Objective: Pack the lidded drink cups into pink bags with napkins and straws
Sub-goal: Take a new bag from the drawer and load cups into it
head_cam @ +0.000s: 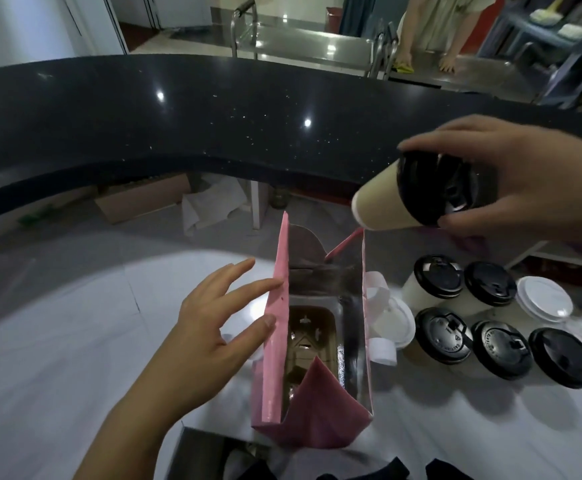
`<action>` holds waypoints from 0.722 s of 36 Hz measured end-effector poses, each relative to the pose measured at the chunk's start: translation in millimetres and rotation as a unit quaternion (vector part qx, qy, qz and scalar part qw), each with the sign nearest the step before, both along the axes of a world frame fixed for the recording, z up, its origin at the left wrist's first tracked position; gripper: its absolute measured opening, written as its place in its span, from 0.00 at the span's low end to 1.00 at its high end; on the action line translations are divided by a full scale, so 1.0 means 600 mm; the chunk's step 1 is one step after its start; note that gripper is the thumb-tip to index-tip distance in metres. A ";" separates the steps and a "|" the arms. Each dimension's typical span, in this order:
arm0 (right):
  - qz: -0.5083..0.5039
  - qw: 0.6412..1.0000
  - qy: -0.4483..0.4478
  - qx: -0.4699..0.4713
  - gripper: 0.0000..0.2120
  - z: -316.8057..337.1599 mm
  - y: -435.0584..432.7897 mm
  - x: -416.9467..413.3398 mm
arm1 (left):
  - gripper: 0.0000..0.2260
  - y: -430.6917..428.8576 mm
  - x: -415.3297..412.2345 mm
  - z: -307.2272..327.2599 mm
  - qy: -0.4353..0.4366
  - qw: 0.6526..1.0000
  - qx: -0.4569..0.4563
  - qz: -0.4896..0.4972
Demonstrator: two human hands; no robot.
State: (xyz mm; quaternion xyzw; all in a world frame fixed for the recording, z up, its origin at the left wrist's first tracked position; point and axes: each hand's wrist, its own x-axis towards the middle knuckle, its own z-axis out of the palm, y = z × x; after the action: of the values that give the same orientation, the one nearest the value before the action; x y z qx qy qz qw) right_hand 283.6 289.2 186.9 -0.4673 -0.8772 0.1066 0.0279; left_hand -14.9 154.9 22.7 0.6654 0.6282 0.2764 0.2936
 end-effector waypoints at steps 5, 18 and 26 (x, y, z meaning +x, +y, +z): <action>0.097 0.995 -0.005 -0.021 0.38 0.026 -0.059 -0.065 | 0.21 -0.003 -0.005 0.004 0.001 1.000 0.004 0.008; 0.222 0.955 -0.193 -0.042 0.36 -0.092 -0.069 -0.168 | 0.30 -0.001 -0.040 0.038 0.201 0.977 -0.012 -0.067; 0.215 0.948 -0.229 -0.055 0.30 -0.166 -0.059 -0.198 | 0.31 -0.005 -0.045 0.033 0.205 0.975 -0.022 -0.081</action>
State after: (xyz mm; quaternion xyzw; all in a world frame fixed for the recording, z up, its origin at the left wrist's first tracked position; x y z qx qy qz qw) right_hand 164.8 254.0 87.3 -0.2802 -0.9323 0.0481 -0.2234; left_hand -41.8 151.9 42.5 0.7498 0.6251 0.0955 0.1948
